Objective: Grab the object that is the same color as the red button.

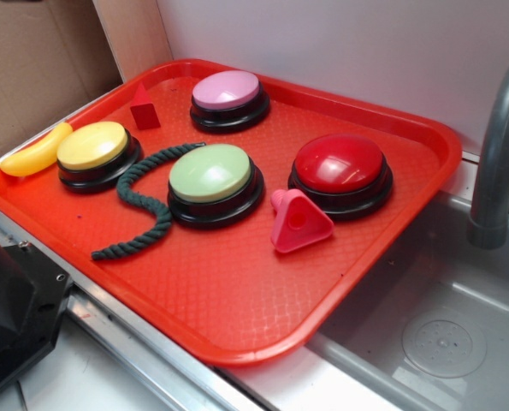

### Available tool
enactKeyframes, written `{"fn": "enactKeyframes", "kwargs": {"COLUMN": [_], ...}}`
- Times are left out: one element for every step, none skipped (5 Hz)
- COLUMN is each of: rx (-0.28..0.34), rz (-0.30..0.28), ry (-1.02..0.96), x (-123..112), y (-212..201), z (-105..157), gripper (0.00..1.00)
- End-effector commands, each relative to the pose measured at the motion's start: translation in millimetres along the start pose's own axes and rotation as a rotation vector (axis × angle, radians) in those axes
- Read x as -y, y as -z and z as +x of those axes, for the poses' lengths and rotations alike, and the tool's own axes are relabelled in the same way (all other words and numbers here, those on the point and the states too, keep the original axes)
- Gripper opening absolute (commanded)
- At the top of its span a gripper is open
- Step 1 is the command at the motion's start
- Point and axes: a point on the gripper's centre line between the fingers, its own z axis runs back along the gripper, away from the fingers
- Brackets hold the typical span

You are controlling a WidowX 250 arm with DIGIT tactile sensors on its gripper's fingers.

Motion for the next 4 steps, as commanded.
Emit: {"fn": "enactKeyframes", "kwargs": {"rx": [0.041, 0.084, 0.1, 0.122], "rz": [-0.027, -0.021, -0.033, -0.031], "ry": [-0.287, -0.418, -0.579, -0.7], "x": [-47, -64, -90, -107], "y": [7, 21, 37, 57], "z": [62, 89, 116, 133], "gripper": [1.0, 1.0, 1.0, 1.0]}}
